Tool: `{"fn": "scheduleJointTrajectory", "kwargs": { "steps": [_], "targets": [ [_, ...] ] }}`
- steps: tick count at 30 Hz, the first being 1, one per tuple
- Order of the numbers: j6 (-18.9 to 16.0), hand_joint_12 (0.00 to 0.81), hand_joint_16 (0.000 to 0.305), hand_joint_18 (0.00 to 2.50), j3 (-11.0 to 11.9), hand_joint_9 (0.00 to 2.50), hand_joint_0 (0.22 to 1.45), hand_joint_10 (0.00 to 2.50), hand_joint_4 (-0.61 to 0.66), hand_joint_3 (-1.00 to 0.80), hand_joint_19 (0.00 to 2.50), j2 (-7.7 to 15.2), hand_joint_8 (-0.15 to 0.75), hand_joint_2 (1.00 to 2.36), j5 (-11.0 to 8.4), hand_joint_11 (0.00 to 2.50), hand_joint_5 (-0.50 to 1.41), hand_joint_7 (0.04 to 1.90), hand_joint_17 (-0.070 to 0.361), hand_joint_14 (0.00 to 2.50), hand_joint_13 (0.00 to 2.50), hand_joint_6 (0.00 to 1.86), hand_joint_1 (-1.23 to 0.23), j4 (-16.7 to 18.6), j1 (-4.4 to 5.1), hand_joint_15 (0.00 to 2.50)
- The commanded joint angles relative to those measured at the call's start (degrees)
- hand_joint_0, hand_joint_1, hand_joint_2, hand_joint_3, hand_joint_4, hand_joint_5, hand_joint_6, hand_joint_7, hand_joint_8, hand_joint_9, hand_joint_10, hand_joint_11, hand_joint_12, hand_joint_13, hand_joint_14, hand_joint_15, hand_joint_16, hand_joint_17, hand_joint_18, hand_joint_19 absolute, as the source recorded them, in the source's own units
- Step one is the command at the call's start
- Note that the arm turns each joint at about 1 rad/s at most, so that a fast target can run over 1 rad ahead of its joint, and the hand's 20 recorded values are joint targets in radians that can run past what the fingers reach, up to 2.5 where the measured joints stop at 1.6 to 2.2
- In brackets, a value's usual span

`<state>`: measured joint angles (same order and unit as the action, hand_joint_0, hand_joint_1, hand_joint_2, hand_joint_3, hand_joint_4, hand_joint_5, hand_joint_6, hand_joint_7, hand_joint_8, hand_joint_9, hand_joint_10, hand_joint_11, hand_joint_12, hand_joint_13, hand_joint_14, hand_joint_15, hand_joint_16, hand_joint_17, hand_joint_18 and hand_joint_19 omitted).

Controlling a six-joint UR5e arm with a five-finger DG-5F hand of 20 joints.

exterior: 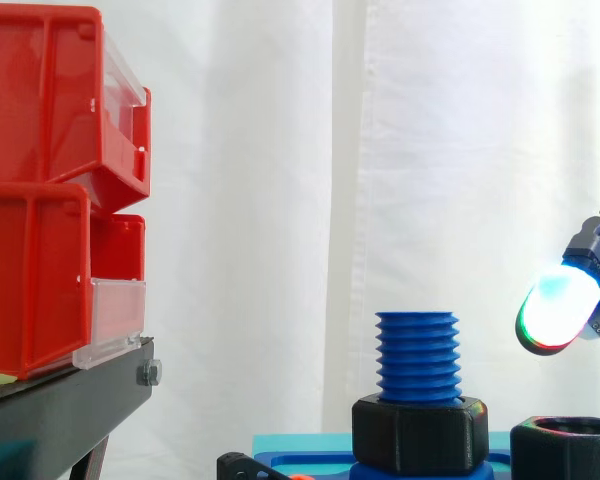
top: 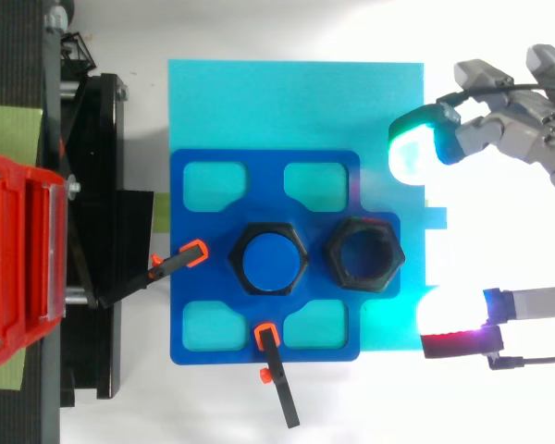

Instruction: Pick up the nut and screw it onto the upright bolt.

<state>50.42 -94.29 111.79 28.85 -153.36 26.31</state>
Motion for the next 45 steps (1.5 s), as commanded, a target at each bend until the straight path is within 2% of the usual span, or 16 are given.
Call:
{"fn": "scheduleJointTrajectory", "kwargs": {
  "steps": [1, 7, 10, 17, 22, 27, 30, 31, 38, 45],
  "targets": [
    [0.0, 0.422, 0.061, 0.00, 0.1, 0.00, 0.33, 0.00, 0.21, -0.50, 0.00, 0.0, 0.296, 1.00, -0.02, 0.00, -0.30, 0.71, 0.136, 0.00, 0.00, 0.50, -0.83, 0.2, 0.15, 0.00],
    [0.0, 0.428, 0.063, 0.00, 0.0, 0.00, 0.32, 0.00, 0.20, -0.50, 0.00, 0.0, 0.293, 1.00, -0.02, 0.00, -0.30, 0.64, 0.141, 0.00, 0.00, 0.50, -0.81, 0.2, 0.15, 0.00],
    [0.0, 0.437, 0.064, 0.00, 0.0, 0.00, 0.32, 0.00, 0.22, -0.50, 0.00, 0.0, 0.306, 1.00, -0.02, 0.00, -0.30, 0.64, 0.144, 0.00, 0.00, 0.50, -0.69, 0.3, 0.15, 0.00],
    [0.0, 0.415, 0.059, 0.00, 0.0, 0.00, 0.38, 0.00, 0.23, -0.50, 0.00, 0.0, 0.297, 1.00, 0.15, 0.00, -0.30, 0.68, 0.132, 0.00, 0.00, 0.50, -0.61, 1.7, 0.41, 0.00],
    [-0.1, 0.404, 0.057, 0.00, 0.1, 0.00, 0.39, 0.00, 0.22, -0.50, 0.00, -0.1, 0.291, 1.00, 0.07, 0.00, -0.30, 0.68, 0.127, 0.00, 0.00, 0.50, -0.64, 1.8, 0.85, 0.00],
    [0.3, 0.423, 0.060, 0.00, 0.1, 0.00, 0.34, 0.00, 0.23, -0.50, 0.00, -0.1, 0.303, 1.00, -0.02, 0.00, -0.30, 0.68, 0.136, 0.00, 0.00, 0.50, -0.76, 2.3, 1.64, 0.00],
    [1.1, 0.424, 0.061, 0.00, 0.1, 0.00, 0.33, 0.00, 0.22, -0.50, 0.00, -0.1, 0.298, 1.00, 0.15, 0.00, -0.30, 0.67, 0.136, 0.00, 0.00, 0.50, -0.80, 2.4, 2.17, 0.00],
    [1.7, 0.422, 0.061, 0.00, 0.1, 0.00, 0.33, 0.00, 0.22, -0.50, 0.00, 0.0, 0.296, 1.00, -0.02, 0.00, -0.30, 0.67, 0.137, 0.00, 0.00, 0.50, -0.83, 2.2, 2.79, 0.00],
    [1.9, 0.419, 0.060, 0.00, 0.0, 0.00, 0.34, 0.00, 0.18, -0.50, 0.00, -0.1, 0.282, 1.00, -0.11, 0.00, -0.30, 0.66, 0.135, 0.00, 0.00, 0.50, -0.87, 1.1, 2.87, 0.00],
    [3.5, 0.414, 0.059, 0.00, 0.0, 0.00, 0.35, 0.00, 0.17, -0.50, 0.00, 0.0, 0.272, 1.00, -0.11, 0.00, -0.30, 0.66, 0.134, 0.00, 0.00, 0.50, -0.88, 1.3, 2.17, 0.00]
  ]
}}
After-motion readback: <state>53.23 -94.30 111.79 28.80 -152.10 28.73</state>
